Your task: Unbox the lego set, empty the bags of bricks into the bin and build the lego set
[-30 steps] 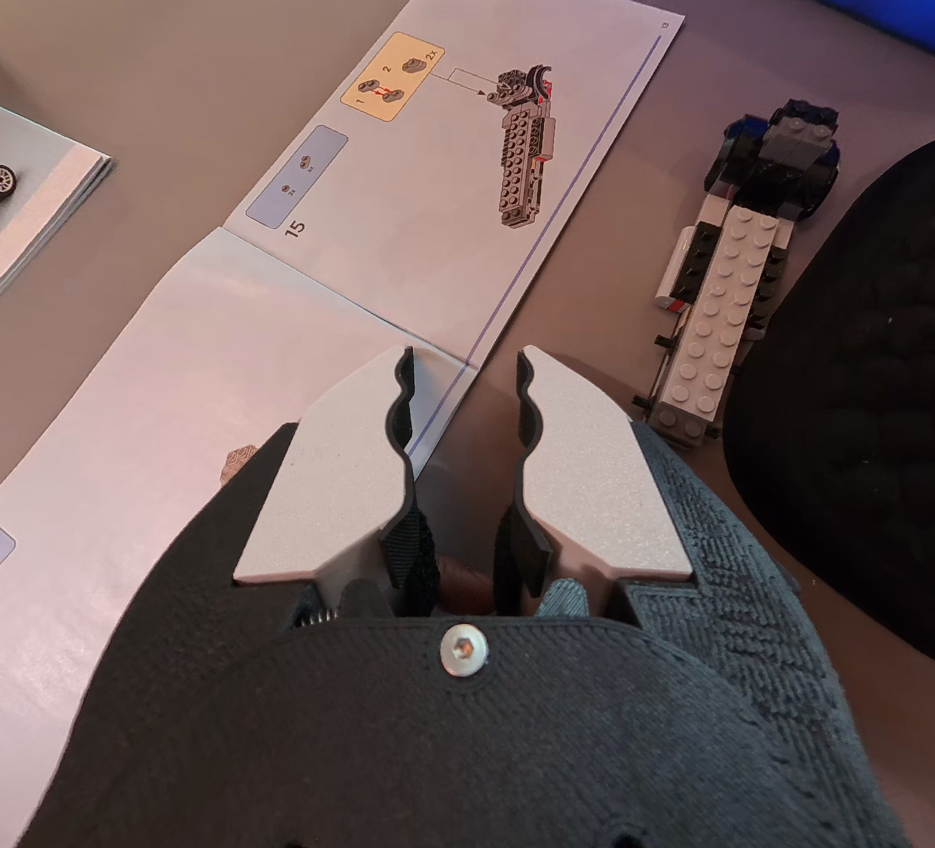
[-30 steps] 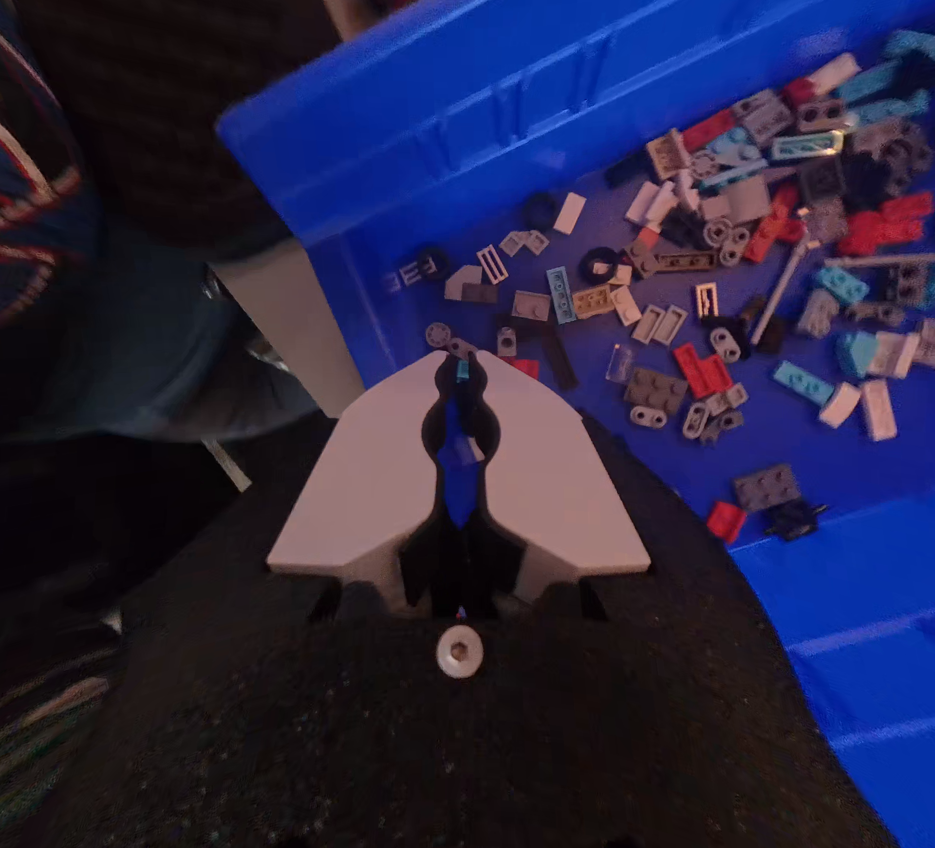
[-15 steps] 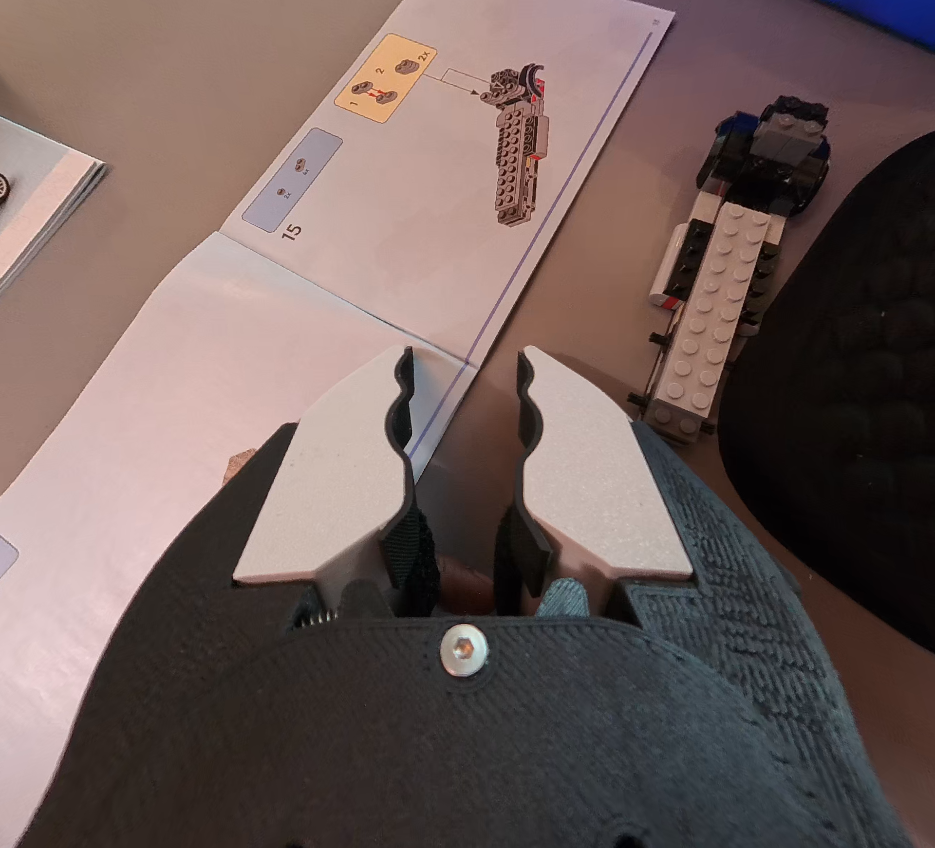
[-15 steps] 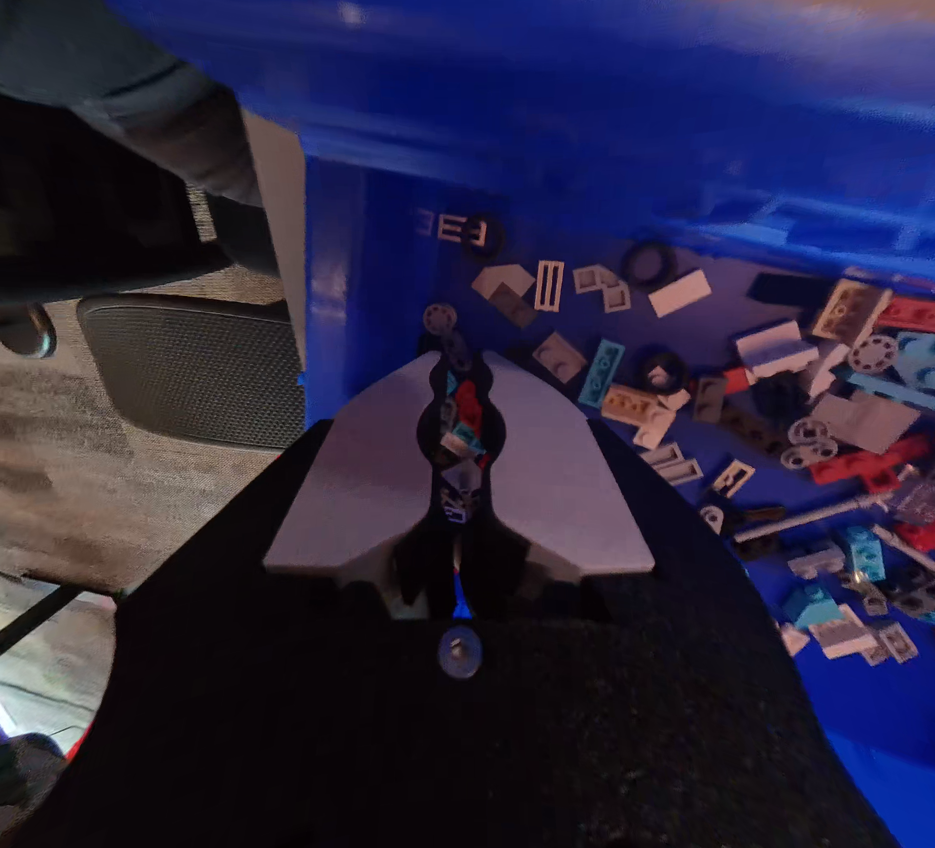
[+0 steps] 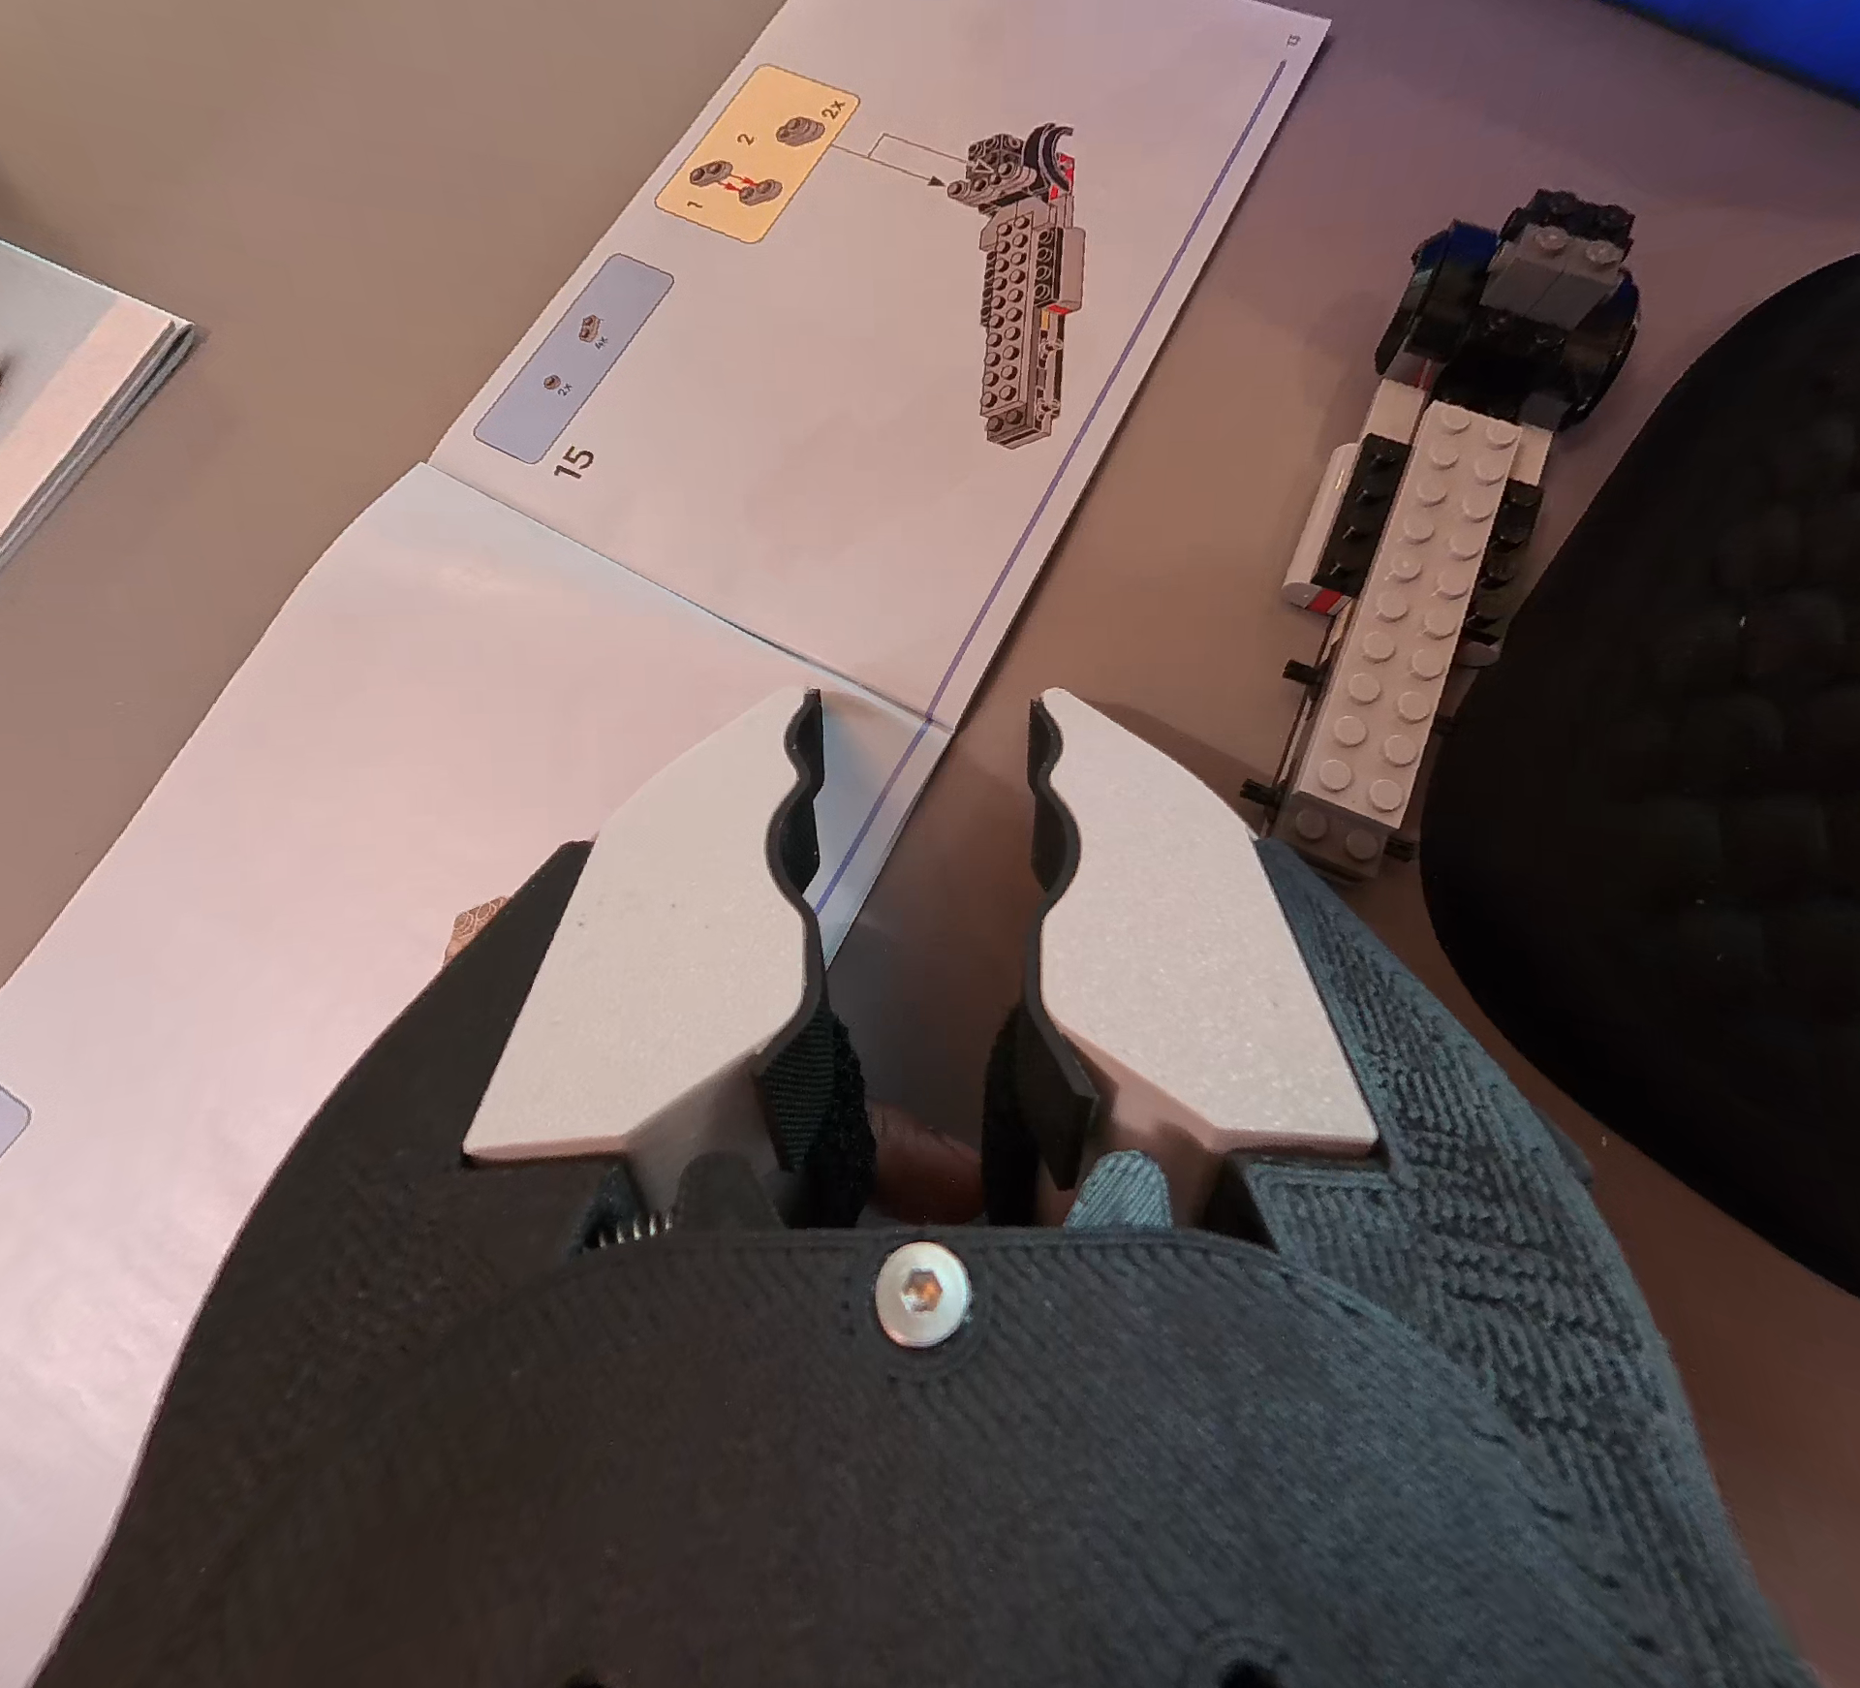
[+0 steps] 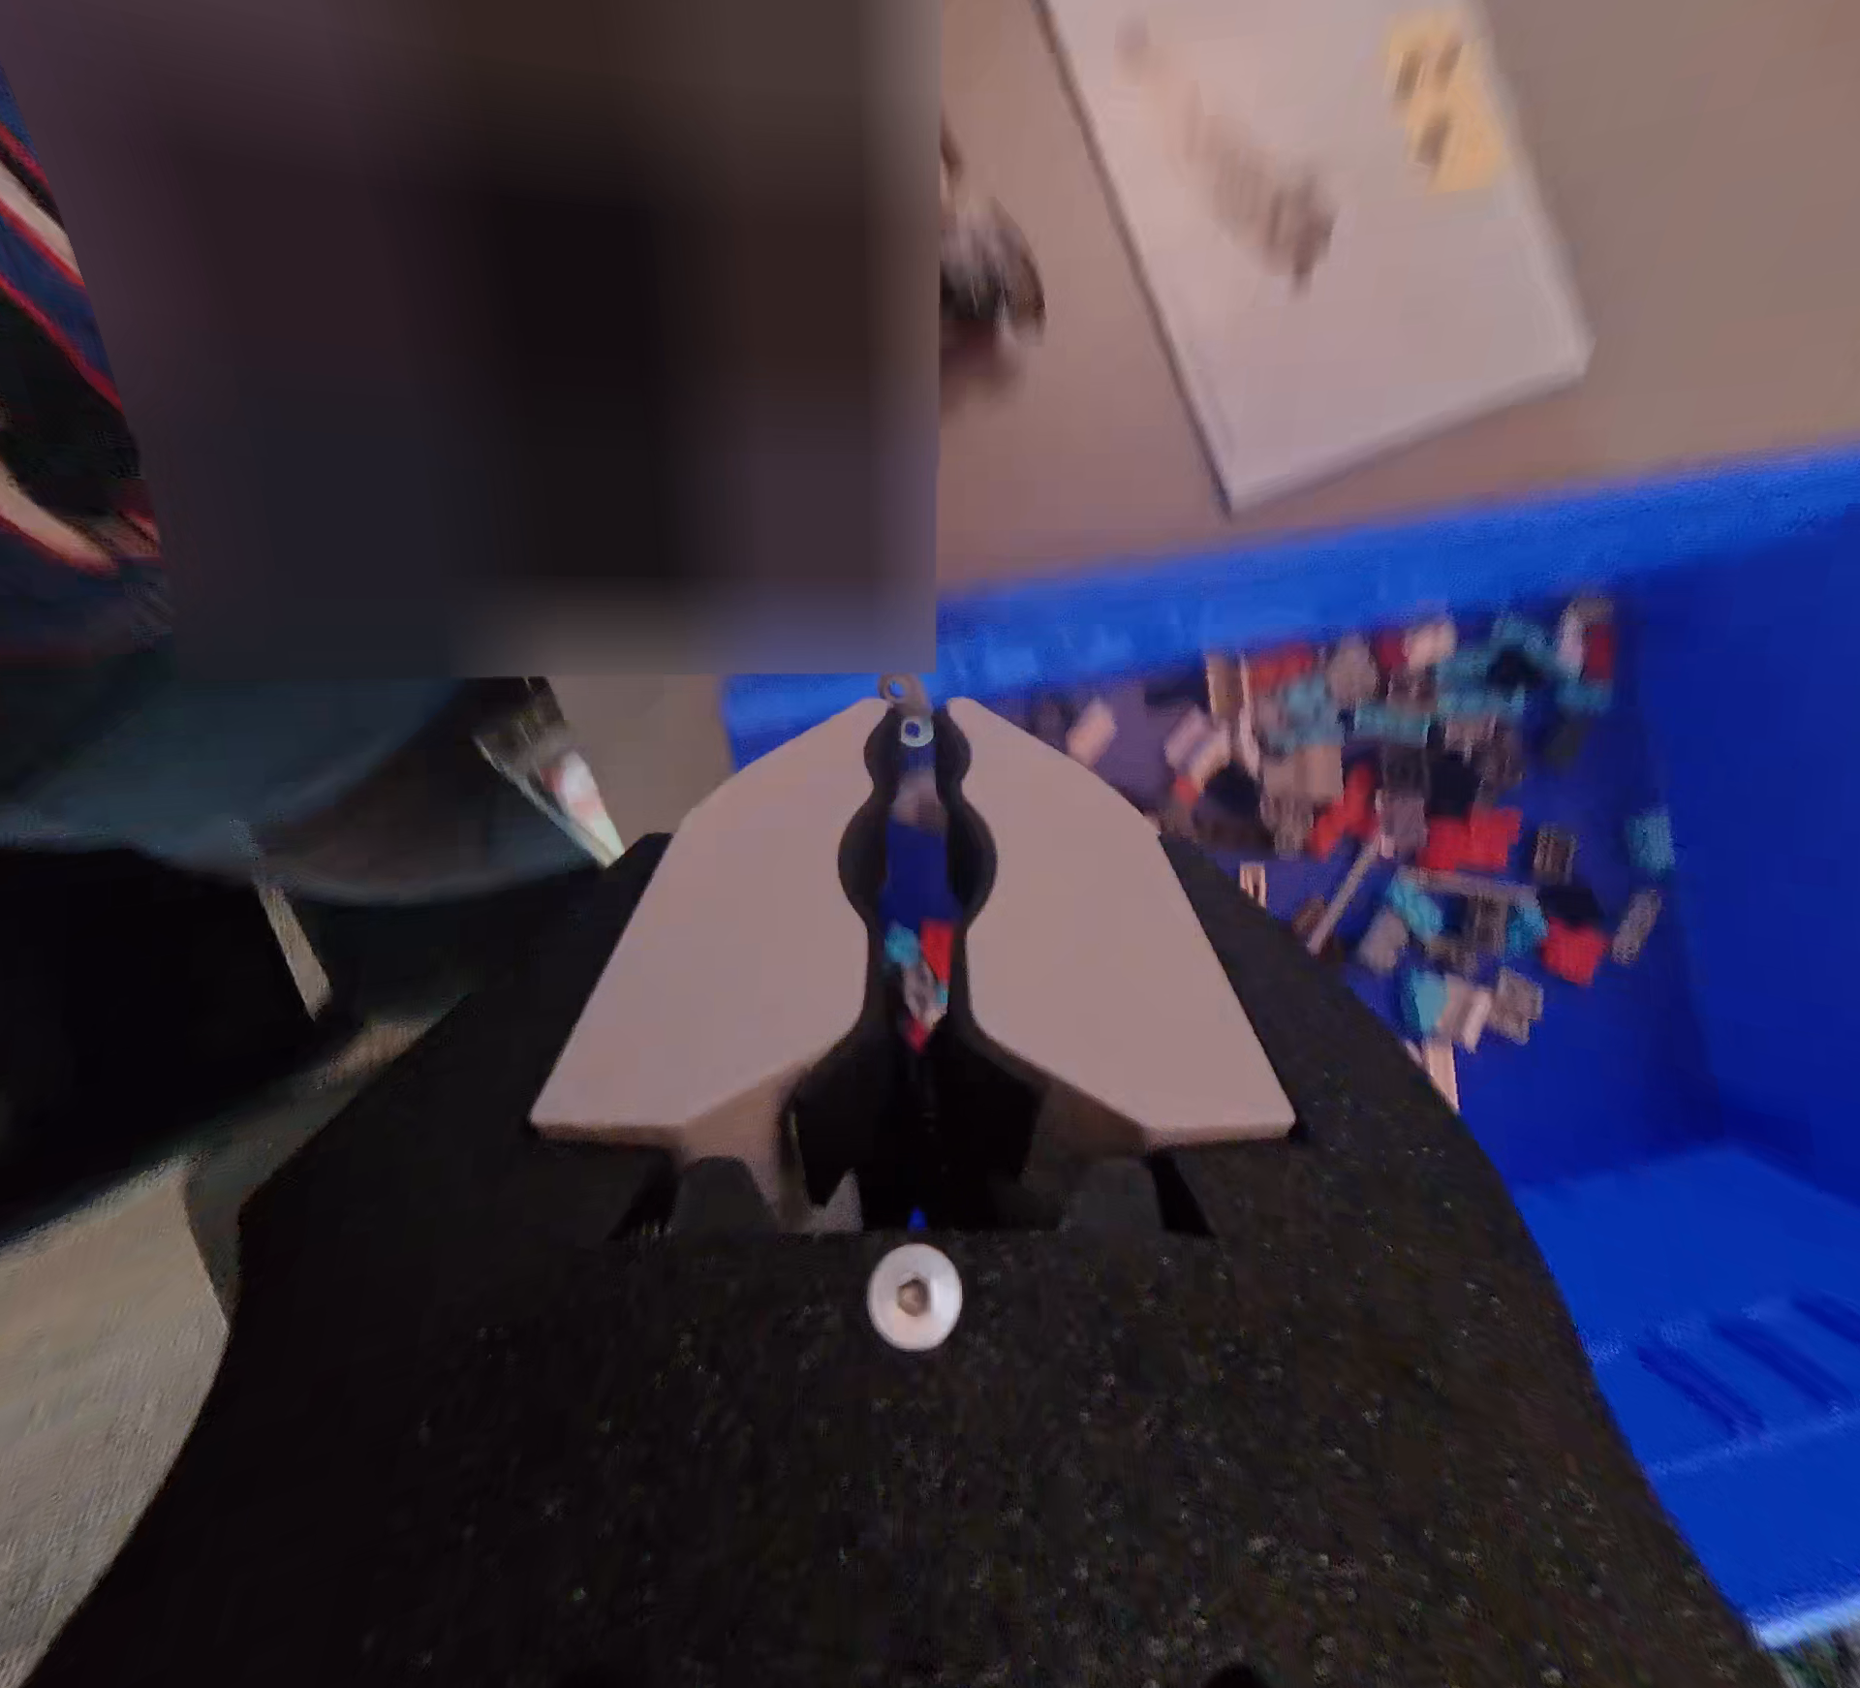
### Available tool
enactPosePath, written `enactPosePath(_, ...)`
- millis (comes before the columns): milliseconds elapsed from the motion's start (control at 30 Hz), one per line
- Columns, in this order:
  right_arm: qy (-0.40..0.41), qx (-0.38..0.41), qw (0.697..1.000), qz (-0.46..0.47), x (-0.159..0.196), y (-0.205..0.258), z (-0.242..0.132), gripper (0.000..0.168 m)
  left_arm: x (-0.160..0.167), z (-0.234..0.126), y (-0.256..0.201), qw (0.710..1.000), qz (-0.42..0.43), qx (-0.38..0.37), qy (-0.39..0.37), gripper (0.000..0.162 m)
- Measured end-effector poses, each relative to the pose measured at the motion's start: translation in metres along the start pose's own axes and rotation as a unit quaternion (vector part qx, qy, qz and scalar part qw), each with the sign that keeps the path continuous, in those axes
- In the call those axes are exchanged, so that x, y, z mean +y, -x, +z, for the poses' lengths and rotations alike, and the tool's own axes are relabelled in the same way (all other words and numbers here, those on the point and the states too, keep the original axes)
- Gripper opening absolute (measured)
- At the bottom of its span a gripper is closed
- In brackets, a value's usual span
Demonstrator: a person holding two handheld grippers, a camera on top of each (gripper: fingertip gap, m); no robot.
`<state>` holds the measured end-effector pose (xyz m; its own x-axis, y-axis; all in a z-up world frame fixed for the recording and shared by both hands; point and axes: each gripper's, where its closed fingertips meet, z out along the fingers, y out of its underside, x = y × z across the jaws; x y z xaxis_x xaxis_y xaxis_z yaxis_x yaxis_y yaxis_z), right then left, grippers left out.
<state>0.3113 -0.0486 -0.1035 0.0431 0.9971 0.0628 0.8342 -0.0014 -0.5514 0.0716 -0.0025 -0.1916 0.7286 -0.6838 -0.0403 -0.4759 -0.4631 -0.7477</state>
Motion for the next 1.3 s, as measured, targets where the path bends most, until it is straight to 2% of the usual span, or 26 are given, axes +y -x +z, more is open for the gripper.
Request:
enactPosePath(33, -0.035, 0.0, 0.999, -0.001, -0.022, 0.011, -0.004, 0.0, 0.0, 0.0, 0.0, 1.0, -0.001, 0.001, 0.0, 0.039)
enactPosePath(100, -0.076, -0.022, 0.997, 0.006, -0.057, 0.036, -0.001, 0.0, 0.0, 0.0, 0.0, 1.0, -0.001, 0.001, 0.0, 0.039)
enactPosePath(167, -0.041, -0.024, 0.999, 0.01, -0.063, 0.049, 0.011, 0.0, 0.0, 0.0, 0.0, 1.0, 0.001, 0.0, 0.0, 0.039)
enactPosePath(233, -0.055, -0.034, 0.998, 0.028, -0.071, 0.058, 0.028, 0.0, 0.0, 0.0, -0.001, 1.0, 0.006, -0.002, -0.001, 0.039)
enactPosePath(300, -0.053, -0.061, 0.994, 0.07, -0.072, 0.068, 0.053, 0.0, 0.0, 0.0, -0.002, 1.0, 0.011, -0.003, -0.002, 0.039)
enactPosePath(400, -0.029, -0.042, 0.994, 0.095, -0.061, 0.069, 0.085, 0.0, 0.0, 0.0, -0.003, 1.0, 0.017, -0.003, -0.003, 0.039)
enactPosePath(500, -0.044, -0.053, 0.992, 0.107, -0.063, 0.073, 0.093, 0.001, -0.001, 0.0, -0.004, 1.0, 0.025, -0.004, -0.004, 0.038)
enactPosePath(567, -0.026, -0.019, 0.995, 0.091, -0.057, 0.065, 0.092, 0.002, -0.001, 0.0, -0.005, 1.0, 0.029, -0.004, -0.005, 0.038)
enactPosePath(633, -0.042, -0.046, 0.995, 0.074, -0.061, 0.073, 0.08, 0.013, -0.001, 0.0, -0.005, 0.999, 0.031, -0.004, -0.005, 0.038)
enactPosePath(700, -0.077, -0.064, 0.992, 0.078, -0.068, 0.071, 0.047, 0.015, -0.001, 0.0, -0.006, 0.999, 0.033, -0.002, -0.005, 0.038)
enactPosePath(867, -0.152, 0.101, 0.972, 0.15, -0.05, 0.003, -0.069, 0.014, -0.001, 0.0, -0.008, 0.999, 0.043, -0.004, -0.007, 0.037)
enactPosePath(967, -0.178, 0.155, 0.961, 0.148, -0.04, -0.005, -0.106, 0.015, -0.001, 0.0, -0.008, 0.999, 0.045, -0.004, -0.007, 0.037)
enactPosePath(1100, -0.246, 0.206, 0.933, 0.164, -0.033, -0.016, -0.12, 0.022, -0.001, 0.0, -0.008, 0.999, 0.042, -0.002, -0.007, 0.037)
enactPosePath(1167, -0.285, 0.207, 0.921, 0.164, -0.034, -0.019, -0.11, 0.031, 0.0, 0.0, -0.007, 0.999, 0.038, -0.003, -0.006, 0.038)
enactPosePath(1300, -0.35, 0.197, 0.901, 0.163, -0.045, -0.019, -0.079, 0.038, -0.003, -0.006, -0.001, 0.998, 0.047, -0.029, -0.017, 0.043)
